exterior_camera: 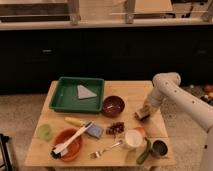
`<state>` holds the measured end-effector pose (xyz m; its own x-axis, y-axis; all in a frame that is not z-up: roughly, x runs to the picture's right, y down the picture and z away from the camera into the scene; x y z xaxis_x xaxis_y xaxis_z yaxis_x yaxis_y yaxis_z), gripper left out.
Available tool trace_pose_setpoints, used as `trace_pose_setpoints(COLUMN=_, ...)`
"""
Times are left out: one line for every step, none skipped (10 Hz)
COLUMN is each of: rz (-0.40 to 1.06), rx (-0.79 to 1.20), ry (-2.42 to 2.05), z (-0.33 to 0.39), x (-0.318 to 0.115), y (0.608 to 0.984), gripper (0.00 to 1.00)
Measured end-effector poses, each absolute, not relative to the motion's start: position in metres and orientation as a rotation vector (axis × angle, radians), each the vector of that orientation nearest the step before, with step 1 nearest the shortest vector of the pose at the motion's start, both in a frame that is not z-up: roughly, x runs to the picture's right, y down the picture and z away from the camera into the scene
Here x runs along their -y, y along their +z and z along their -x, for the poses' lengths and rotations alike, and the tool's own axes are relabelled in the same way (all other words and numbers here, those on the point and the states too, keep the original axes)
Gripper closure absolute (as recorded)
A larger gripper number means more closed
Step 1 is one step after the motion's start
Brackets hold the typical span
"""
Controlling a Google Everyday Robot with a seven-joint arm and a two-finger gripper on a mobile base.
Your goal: Wipe table surface with eraser
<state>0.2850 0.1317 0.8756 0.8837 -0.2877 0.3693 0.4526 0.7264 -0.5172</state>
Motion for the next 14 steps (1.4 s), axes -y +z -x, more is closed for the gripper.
trace_pose_setpoints(rz=0.628, rx=0.263, ry=-0.398, z=-0.291, x=-0.125, y=0.881, gripper=0.99)
trace_pose_setpoints(rz=0.622, rx=0.263, ry=-0.384, z=-0.293, x=-0.119, y=0.888, gripper=0.99)
trace_pose_setpoints(rz=0.617, rx=0.273, ry=-0.378, z=-0.291, x=-0.114, y=0.894, gripper=0.99)
trace_pose_setpoints(rz=0.622, rx=0.287, ry=-0.379, z=-0.286, x=-0.113, y=0.901, gripper=0.99)
trace_pose_setpoints(rz=0.626, rx=0.305, ry=-0.386, z=-0.279, x=-0.113, y=0.906, gripper=0.99)
trace_pose_setpoints(rz=0.63, rx=0.323, ry=-0.397, z=-0.272, x=-0.114, y=0.908, gripper=0.99)
trace_pose_setpoints(rz=0.634, rx=0.347, ry=-0.418, z=-0.264, x=-0.117, y=0.909, gripper=0.99)
trace_pose_setpoints(rz=0.64, rx=0.359, ry=-0.436, z=-0.259, x=-0.12, y=0.908, gripper=0.99)
trace_pose_setpoints(rz=0.651, rx=0.373, ry=-0.465, z=-0.251, x=-0.126, y=0.906, gripper=0.99)
trace_pose_setpoints(rz=0.667, rx=0.382, ry=-0.504, z=-0.242, x=-0.133, y=0.903, gripper=0.99)
trace_pose_setpoints(rz=0.687, rx=0.385, ry=-0.531, z=-0.238, x=-0.142, y=0.9, gripper=0.99)
trace_pose_setpoints(rz=0.706, rx=0.387, ry=-0.548, z=-0.238, x=-0.151, y=0.897, gripper=0.99)
trace_pose_setpoints(rz=0.72, rx=0.385, ry=-0.556, z=-0.239, x=-0.156, y=0.896, gripper=0.99)
trace_pose_setpoints(rz=0.73, rx=0.385, ry=-0.554, z=-0.242, x=-0.16, y=0.893, gripper=0.99)
